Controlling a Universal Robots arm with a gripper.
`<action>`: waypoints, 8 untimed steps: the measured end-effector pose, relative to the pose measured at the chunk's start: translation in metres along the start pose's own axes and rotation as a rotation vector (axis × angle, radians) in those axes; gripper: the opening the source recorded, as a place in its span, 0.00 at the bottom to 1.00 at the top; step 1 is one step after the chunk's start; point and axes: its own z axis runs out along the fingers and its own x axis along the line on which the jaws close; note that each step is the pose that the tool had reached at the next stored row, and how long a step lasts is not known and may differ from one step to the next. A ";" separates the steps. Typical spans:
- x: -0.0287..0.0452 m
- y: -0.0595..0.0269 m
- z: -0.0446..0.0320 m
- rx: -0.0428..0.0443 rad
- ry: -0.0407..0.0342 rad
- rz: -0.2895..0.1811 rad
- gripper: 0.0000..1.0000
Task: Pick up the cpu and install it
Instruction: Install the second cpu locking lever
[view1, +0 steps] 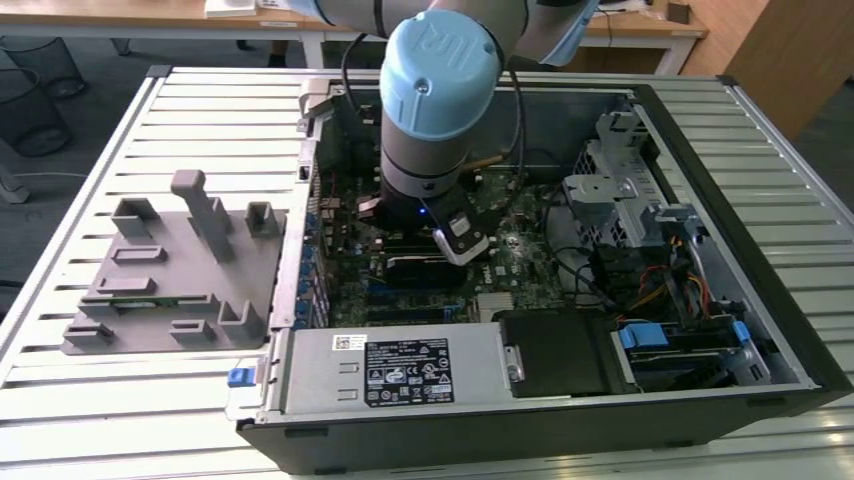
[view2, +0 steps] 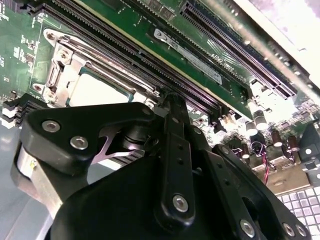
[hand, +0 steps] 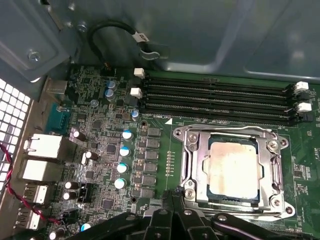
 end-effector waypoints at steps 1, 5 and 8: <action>0.0000 0.0009 -0.0026 0.0001 0.0000 0.000 0.11; 0.0002 0.0033 -0.0102 0.0019 0.0005 0.000 0.11; 0.0003 0.0045 -0.0137 0.0020 0.0005 0.000 0.11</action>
